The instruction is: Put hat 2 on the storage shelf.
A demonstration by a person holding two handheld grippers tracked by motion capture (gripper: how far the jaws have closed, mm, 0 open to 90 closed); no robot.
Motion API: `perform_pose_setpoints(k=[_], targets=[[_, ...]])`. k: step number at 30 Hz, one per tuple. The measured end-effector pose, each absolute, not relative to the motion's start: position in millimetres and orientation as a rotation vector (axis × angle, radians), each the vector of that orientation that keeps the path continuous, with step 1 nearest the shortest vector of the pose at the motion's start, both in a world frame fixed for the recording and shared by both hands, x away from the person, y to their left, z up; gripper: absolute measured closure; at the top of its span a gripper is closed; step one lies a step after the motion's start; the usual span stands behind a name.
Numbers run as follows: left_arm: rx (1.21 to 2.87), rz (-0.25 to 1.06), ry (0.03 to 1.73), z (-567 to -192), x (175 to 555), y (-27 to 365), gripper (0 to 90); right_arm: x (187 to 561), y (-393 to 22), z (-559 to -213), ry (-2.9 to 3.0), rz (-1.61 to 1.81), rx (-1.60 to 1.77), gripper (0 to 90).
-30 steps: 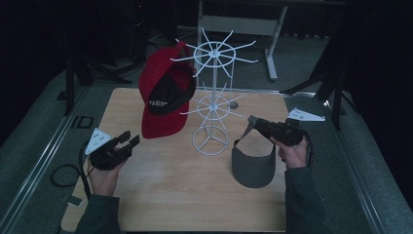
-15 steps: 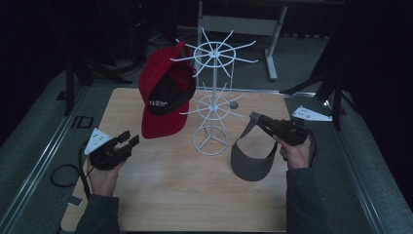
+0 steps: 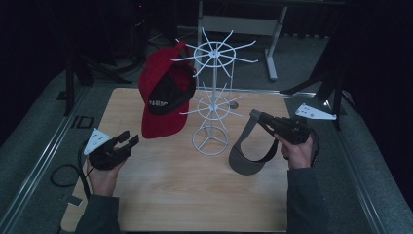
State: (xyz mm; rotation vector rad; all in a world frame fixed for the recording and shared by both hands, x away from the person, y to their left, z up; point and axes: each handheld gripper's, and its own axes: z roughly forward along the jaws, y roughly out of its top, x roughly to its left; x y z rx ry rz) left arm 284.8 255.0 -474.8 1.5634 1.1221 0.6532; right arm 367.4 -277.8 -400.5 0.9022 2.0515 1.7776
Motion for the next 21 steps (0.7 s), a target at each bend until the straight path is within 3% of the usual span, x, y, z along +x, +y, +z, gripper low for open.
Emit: perform_pose_setpoints(k=[21], targets=[[1.561,0.653,1.124,-474.4,284.4,255.8,56.9,369.2,-271.0,-378.7,2.045,1.768,0.856,89.4]])
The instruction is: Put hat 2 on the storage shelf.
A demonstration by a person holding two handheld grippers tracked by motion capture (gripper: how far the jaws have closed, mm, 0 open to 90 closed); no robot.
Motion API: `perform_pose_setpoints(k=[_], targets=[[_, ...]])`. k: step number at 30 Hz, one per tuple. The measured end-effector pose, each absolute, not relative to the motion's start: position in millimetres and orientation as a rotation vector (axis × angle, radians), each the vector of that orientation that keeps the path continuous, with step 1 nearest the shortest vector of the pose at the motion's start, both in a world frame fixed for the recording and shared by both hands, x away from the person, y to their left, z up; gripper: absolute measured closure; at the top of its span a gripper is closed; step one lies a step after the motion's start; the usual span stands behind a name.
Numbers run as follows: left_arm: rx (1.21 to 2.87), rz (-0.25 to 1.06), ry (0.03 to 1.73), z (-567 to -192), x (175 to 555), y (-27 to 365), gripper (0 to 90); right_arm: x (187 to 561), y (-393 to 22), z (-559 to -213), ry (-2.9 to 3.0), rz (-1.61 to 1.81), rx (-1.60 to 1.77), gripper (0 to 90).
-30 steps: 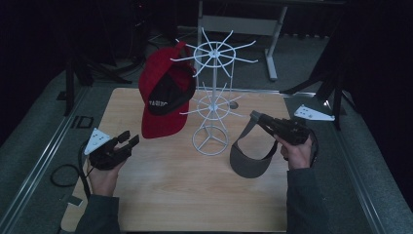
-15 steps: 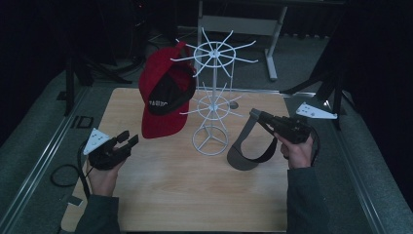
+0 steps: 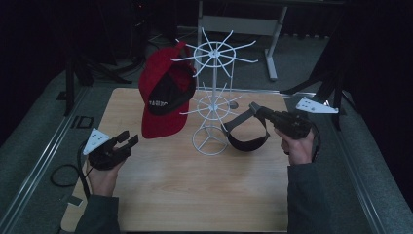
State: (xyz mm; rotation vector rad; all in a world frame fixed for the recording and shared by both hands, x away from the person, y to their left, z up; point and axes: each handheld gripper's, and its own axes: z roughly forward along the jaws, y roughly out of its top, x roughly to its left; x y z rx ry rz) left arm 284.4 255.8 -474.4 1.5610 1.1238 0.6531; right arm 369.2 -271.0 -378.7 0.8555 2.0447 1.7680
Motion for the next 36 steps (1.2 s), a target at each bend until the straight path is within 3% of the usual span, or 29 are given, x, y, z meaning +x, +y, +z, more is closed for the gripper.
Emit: perform_pose_setpoints(k=[36], targets=[[1.558,0.649,1.123,-474.2,284.9,255.2,56.5,365.7,-268.6,-332.7,1.972,1.825,0.756,89.5]])
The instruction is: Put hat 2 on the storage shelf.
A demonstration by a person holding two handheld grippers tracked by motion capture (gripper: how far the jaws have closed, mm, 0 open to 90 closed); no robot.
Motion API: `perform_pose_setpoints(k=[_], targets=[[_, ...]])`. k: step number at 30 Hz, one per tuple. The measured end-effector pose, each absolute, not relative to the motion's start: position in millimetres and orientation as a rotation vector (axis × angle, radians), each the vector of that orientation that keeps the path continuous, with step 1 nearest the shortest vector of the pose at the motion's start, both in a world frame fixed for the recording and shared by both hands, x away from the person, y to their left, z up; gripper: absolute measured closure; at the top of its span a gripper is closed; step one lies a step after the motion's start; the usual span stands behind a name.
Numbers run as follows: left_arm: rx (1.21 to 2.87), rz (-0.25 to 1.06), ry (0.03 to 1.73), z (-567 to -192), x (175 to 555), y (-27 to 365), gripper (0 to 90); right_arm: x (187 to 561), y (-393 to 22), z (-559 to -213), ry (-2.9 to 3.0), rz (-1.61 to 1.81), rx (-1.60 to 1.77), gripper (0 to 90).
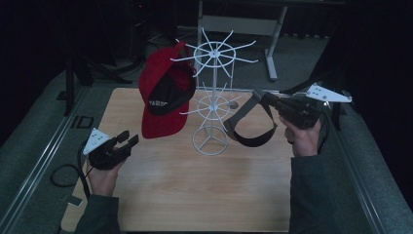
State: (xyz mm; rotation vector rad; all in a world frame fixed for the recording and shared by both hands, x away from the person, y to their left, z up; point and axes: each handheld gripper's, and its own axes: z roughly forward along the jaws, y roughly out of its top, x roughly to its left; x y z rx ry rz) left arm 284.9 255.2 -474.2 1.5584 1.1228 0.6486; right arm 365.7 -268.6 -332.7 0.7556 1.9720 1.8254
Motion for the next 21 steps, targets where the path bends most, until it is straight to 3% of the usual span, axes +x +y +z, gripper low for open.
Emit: perform_pose_setpoints(k=[21], targets=[[1.559,0.646,1.125,-474.9,285.1,254.4,56.5,366.4,-267.1,-311.4,1.926,1.867,0.734,89.4]])
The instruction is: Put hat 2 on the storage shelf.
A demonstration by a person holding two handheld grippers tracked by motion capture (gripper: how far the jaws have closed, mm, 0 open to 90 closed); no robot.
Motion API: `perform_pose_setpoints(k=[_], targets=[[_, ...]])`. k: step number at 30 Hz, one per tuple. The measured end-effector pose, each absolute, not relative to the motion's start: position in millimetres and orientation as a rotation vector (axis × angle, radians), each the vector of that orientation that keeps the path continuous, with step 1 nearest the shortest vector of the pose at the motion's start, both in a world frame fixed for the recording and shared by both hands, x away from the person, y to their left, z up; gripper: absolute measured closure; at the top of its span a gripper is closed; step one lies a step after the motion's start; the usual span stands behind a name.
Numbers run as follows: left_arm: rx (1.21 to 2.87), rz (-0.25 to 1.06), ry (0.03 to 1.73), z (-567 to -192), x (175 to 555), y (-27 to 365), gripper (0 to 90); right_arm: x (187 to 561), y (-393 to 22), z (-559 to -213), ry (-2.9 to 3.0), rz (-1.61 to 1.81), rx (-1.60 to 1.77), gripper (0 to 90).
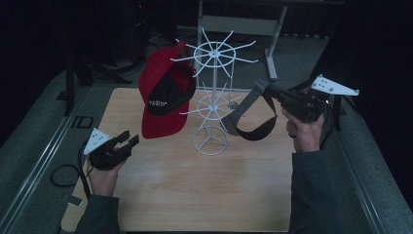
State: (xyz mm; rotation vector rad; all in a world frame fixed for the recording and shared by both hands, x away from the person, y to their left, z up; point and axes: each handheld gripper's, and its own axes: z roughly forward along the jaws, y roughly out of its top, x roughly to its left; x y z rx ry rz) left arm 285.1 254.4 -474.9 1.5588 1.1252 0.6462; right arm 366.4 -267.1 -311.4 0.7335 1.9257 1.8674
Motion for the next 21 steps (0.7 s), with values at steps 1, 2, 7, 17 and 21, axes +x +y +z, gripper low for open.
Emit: perform_pose_setpoints(k=[1,2,7,17,21], targets=[[1.558,0.645,1.125,-474.9,285.1,254.4,56.5,366.4,-267.2,-310.4,1.924,1.869,0.731,89.4],[1.558,0.645,1.125,-474.9,285.1,254.5,56.5,366.2,-267.4,-309.3,1.922,1.869,0.73,89.4],[1.555,0.645,1.128,-475.0,285.0,255.0,56.6,365.2,-266.7,-303.9,1.916,1.876,0.721,89.4],[1.553,0.645,1.129,-474.8,285.0,255.3,56.5,363.2,-263.8,-292.4,1.901,1.893,0.692,89.4],[1.552,0.645,1.13,-474.7,285.1,255.9,56.5,363.3,-262.8,-288.8,1.897,1.898,0.687,89.4]])
